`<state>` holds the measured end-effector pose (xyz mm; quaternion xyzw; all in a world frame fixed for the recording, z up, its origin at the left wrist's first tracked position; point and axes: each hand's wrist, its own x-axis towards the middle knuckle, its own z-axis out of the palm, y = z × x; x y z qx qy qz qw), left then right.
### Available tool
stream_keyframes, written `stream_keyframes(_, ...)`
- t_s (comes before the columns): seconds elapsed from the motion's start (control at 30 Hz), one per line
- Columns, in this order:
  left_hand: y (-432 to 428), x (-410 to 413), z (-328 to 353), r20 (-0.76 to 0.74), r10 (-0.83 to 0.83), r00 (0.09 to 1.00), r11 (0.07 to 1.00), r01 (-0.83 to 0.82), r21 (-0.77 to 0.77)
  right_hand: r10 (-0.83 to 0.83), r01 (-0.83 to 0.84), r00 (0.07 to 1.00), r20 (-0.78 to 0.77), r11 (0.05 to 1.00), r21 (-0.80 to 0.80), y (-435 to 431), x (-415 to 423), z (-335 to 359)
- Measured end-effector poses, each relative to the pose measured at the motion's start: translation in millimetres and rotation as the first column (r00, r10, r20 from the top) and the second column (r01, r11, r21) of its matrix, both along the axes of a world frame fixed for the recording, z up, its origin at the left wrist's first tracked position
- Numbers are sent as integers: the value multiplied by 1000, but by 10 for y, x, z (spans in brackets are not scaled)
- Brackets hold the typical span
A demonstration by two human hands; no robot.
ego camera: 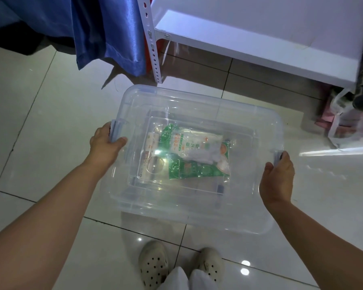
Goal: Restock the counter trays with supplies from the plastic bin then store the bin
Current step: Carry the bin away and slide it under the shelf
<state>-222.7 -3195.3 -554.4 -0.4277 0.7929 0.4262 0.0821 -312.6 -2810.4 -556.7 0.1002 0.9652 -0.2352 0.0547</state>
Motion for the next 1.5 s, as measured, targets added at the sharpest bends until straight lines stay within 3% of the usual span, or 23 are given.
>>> stream_keyframes(0.2, 170, 10, 35, -9, -112, 994, 941, 103, -321, -9, 8, 1000, 24, 1000, 12, -11, 9, 32)
stream_keyframes(0.33, 187, 105, 0, -25, -68, 997, 972, 61, -228, -24, 26, 998, 60, 999, -30, 3, -11, 54)
stream_keyframes(0.47, 350, 326, 20, 114, 217, 969, 976, -212, -50, -172, 193, 952, 252, 979, -60, 25, -33, 113)
stream_keyframes(0.53, 432, 383, 131, 144, 263, 954, 964, -266, 1, -223, 269, 913, 341, 958, -94, 67, -34, 223)
stream_keyframes(0.7, 550, 310, 764, 129, 216, 968, 972, -200, -125, -251, 360, 864, 437, 914, -186, 319, 52, 764)
stream_keyframes(0.8, 632, 161, 1297, 101, 129, 986, 972, -106, -209, -259, 431, 813, 522, 870, -239, 508, 72, 1216)
stream_keyframes(0.93, 692, -253, 2026, 85, 19, 996, 958, 6, -287, -191, 560, 724, 663, 723, -404, 787, -23, 1921)
stream_keyframes(1.1, 737, -907, 2700, 55, -87, 995, 941, 100, -322, -139, 610, 702, 699, 624, -488, 988, -188, 2604)
stream_keyframes(1.33, 767, -1946, 3068, 36, -301, 953, 895, 296, -334, -241, 705, 683, 689, 463, -537, 1078, -402, 2891)
stream_keyframes(1.5, 786, -2499, 3180, 23, -536, 844, 773, 502, -387, -316, 767, 640, 700, 313, -560, 996, -509, 2923)
